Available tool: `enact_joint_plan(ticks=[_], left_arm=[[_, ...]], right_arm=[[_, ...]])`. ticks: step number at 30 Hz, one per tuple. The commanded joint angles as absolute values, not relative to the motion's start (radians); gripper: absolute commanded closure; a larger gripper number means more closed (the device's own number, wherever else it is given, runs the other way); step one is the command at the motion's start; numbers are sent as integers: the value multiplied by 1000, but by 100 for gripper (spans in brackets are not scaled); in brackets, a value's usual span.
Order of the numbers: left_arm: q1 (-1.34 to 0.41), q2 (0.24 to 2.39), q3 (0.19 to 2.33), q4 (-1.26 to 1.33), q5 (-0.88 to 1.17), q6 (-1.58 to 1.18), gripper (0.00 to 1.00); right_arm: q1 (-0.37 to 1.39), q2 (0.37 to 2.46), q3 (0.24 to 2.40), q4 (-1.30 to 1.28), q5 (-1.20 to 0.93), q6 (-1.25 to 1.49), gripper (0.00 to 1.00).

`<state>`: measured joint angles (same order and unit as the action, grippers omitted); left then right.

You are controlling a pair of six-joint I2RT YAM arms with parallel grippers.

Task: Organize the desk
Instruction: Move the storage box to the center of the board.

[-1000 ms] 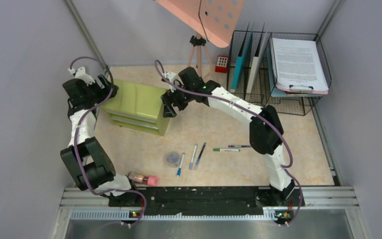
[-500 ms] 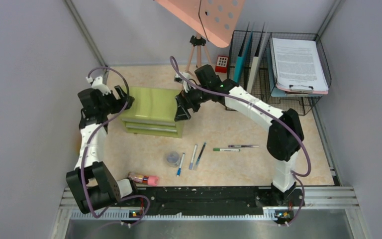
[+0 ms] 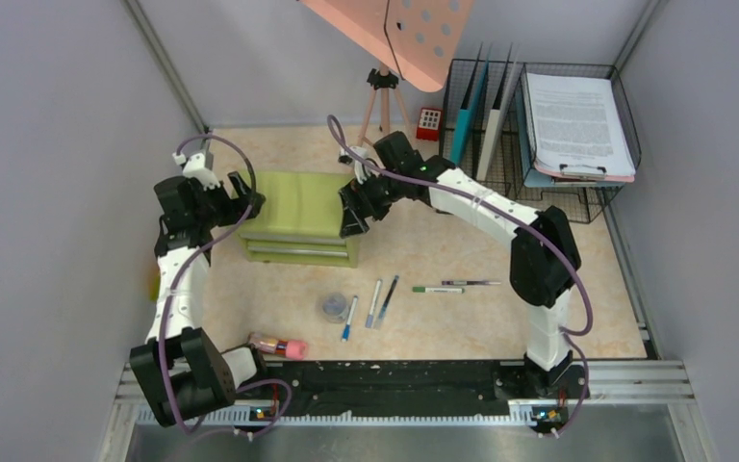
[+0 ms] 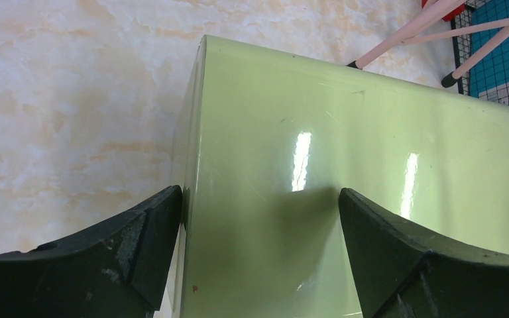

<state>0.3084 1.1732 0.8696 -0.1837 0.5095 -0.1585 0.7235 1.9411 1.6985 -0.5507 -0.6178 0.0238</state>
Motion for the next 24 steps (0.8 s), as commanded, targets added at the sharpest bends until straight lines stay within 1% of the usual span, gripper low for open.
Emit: enact_joint_plan(ticks=[1, 5, 12, 18, 24], left_arm=[[275, 1150, 818, -370, 619, -126, 9], [275, 1141, 814, -366, 619, -124, 9], [273, 1168, 848, -342, 603, -161, 9], [273, 1153, 863, -346, 568, -183, 9], [275, 1104, 860, -388, 514, -129, 9]], right_arm=[[712, 1976, 1794, -547, -584, 38, 16], [703, 2018, 1873, -567, -600, 30, 22], [698, 2105, 2032, -640, -616, 6, 27], [699, 2167, 2154, -692, -637, -27, 29], [700, 2231, 2237, -701, -673, -8, 29]])
